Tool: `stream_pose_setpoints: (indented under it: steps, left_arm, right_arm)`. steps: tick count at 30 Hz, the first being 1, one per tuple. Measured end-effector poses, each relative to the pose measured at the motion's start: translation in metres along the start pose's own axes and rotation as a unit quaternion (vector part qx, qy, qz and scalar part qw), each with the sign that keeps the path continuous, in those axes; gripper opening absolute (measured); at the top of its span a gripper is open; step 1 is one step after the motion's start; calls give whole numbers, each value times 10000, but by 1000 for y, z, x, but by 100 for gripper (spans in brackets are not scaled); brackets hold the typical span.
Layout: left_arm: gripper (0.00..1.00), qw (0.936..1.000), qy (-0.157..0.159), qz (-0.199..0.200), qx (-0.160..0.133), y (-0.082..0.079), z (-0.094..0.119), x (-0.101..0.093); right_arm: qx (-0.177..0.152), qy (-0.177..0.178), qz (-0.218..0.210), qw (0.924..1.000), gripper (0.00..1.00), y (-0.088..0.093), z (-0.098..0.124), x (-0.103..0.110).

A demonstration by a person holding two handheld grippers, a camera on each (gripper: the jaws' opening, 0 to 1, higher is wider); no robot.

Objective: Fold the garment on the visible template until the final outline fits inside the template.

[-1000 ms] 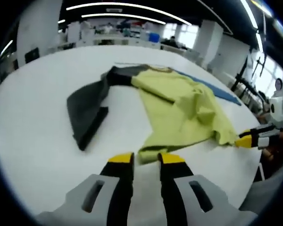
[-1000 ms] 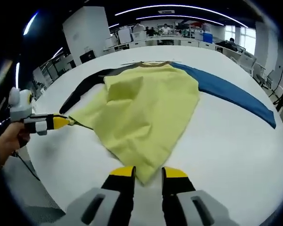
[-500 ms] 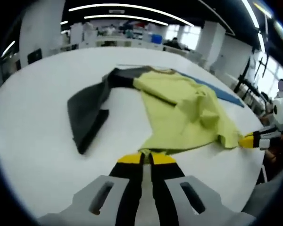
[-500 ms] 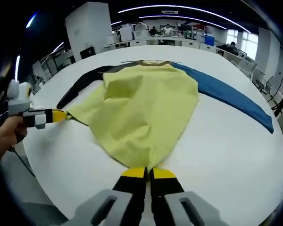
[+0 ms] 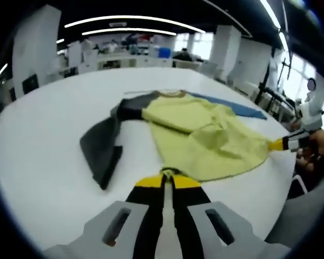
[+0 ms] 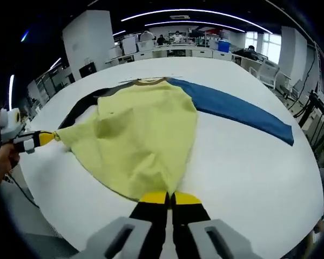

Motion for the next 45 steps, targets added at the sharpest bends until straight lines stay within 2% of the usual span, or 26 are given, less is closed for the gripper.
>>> stream_pose_setpoints:
  steps: [6,9,15,17,19,23,24,25,27,33,41,45]
  left_arm:
    - [1,9969,479,-618,92,-7,17,-12]
    - [1,9934,633,-914,291,-5,25,-17]
    - [1,9815,853,-1550,735,6,36,-26]
    - [1,9743,871,-1803,1027,13,39,-27]
    - [1,9671,901,-2074,1164,19,41,-26]
    - [0,9664,983,-2005,1275,26,44,-26]
    - [0,9636,1007,-2107,1302,27,45,-27]
    - [0,9573,1054,-2298,1402,28,47,-27]
    - [0,9566,1059,-2278,1480,31,49,-28]
    - [0,9606,1019,-2084,1532,38,51,-25]
    - [0,9570,990,-2019,1833,49,56,-22]
    - [0,9655,875,-1683,1785,49,58,-19]
  right_arm:
    - [-27,57,-32,10000,0,0,13,-16]
    - [25,49,-4,10000,0,2,16,-21]
    - [212,-161,-96,9996,0,11,15,-29]
    - [340,-311,-113,9989,0,15,15,-30]
    - [341,-334,-254,9985,0,16,15,-33]
    - [449,-419,-162,9980,0,18,16,-33]
    - [454,-408,-177,9980,0,19,16,-34]
    - [465,-416,-176,9979,0,19,16,-34]
    - [507,-406,-145,9978,0,21,16,-35]
    - [596,-462,-89,9971,0,23,16,-35]
    - [682,-443,34,9967,0,25,15,-38]
    - [722,-517,82,9960,0,26,15,-38]
Point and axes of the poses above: the point that each gripper's makers call its tool centre point, and the gripper's own axes: z roughly backward along the fingers, x roughly to its left, y roughly out of its underside, the point moved 8 cm from there along z, roughly backward along the fingers, and after that the axes turned 11 degrees about -x, right-handed, at the moved point
